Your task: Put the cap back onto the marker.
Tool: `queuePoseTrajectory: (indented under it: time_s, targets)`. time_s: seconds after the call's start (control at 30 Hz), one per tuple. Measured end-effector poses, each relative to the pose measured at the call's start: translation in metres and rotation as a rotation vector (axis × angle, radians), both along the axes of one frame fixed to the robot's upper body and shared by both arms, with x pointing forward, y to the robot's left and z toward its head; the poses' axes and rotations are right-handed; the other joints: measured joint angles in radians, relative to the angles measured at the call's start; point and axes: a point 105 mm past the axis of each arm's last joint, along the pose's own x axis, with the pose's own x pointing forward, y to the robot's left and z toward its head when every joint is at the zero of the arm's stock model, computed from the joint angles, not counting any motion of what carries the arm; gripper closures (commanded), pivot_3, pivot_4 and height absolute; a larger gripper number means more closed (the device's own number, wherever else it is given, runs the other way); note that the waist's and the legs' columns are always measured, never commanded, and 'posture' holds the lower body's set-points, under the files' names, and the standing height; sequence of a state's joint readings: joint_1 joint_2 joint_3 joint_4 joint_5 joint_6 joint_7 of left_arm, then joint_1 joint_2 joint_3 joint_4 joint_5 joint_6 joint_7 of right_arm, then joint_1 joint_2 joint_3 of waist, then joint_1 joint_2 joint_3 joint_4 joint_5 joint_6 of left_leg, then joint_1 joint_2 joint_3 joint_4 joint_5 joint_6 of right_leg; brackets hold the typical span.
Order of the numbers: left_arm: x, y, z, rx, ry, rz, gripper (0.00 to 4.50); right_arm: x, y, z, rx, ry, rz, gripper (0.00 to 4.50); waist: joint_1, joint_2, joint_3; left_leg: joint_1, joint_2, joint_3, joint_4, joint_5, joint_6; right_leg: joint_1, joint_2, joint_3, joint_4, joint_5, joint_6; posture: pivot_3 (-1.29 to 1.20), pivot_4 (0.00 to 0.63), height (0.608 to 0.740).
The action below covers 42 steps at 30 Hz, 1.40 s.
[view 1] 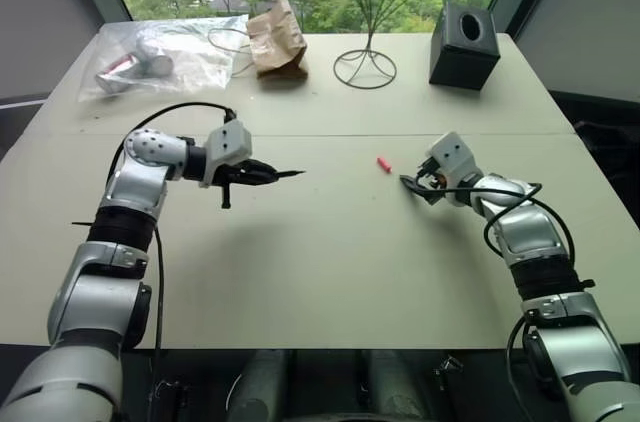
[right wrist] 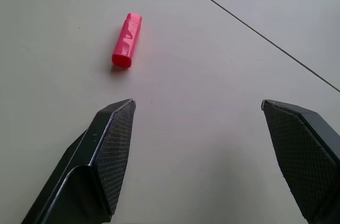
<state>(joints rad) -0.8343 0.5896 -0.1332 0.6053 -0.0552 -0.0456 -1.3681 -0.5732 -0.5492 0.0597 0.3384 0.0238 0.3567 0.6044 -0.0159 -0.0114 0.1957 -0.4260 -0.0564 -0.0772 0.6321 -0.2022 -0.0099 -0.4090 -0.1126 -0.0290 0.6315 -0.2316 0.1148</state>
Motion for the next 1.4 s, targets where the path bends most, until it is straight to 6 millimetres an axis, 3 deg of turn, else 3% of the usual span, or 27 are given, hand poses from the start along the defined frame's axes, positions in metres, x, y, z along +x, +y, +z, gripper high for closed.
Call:
queuePoseTrajectory:
  time_s: [0.27,0.47,0.57,0.77,0.9,1.23,1.4]
  targets:
    - [0.001,0.001,-0.002,0.004,0.012,0.004,4.4,-0.008,0.006,0.013,0.062,0.075,0.06,0.55,0.0,0.0,0.0,0.0,0.0,0.0,0.0,0.0,0.0,0.0,0.0,0.0,0.0,0.0,0.0,0.0,0.15,0.74]
    - [0.004,-0.005,0.0,-0.01,0.001,0.002,4.4,-0.007,0.023,0.069,0.063,0.066,0.169,0.55,-0.001,0.0,0.0,0.0,0.0,0.0,0.0,0.0,0.0,-0.001,0.0,0.0,0.0,0.0,0.0,0.0,0.15,0.74]
    - [0.005,-0.011,-0.002,-0.022,0.002,-0.007,4.4,-0.007,0.035,0.079,0.048,0.065,0.218,0.55,0.0,0.0,0.0,0.0,0.0,0.0,0.0,0.0,0.0,-0.001,0.0,0.0,0.0,0.0,0.0,0.0,0.15,0.74]
    - [0.005,-0.012,-0.005,-0.031,-0.002,0.007,4.4,0.007,0.048,0.056,0.048,0.136,0.207,0.55,0.0,0.0,0.0,0.0,0.0,0.0,0.0,0.0,0.0,-0.001,0.0,0.0,0.0,0.0,0.0,0.0,0.15,0.74]
    - [0.001,-0.008,-0.014,-0.03,0.013,0.026,4.4,0.016,0.044,0.038,0.066,0.158,0.121,0.55,0.0,0.0,0.0,-0.001,0.0,0.0,-0.001,0.0,0.0,-0.002,0.0,0.0,0.0,0.0,0.0,0.0,0.15,0.74]
    - [0.0,-0.008,-0.01,-0.049,0.0,0.051,4.4,0.014,0.063,0.005,0.132,0.187,0.056,0.55,-0.001,0.0,0.0,-0.001,0.0,0.0,-0.001,0.0,-0.001,-0.002,0.0,0.0,0.001,0.0,0.0,0.0,0.15,0.74]
    - [0.0,-0.008,-0.01,-0.053,-0.001,0.057,4.4,0.016,0.061,0.0,0.118,0.184,0.037,0.55,-0.001,0.0,0.0,0.0,0.0,0.0,-0.001,0.0,-0.001,-0.001,0.0,0.0,0.001,0.0,0.0,0.0,0.15,0.74]
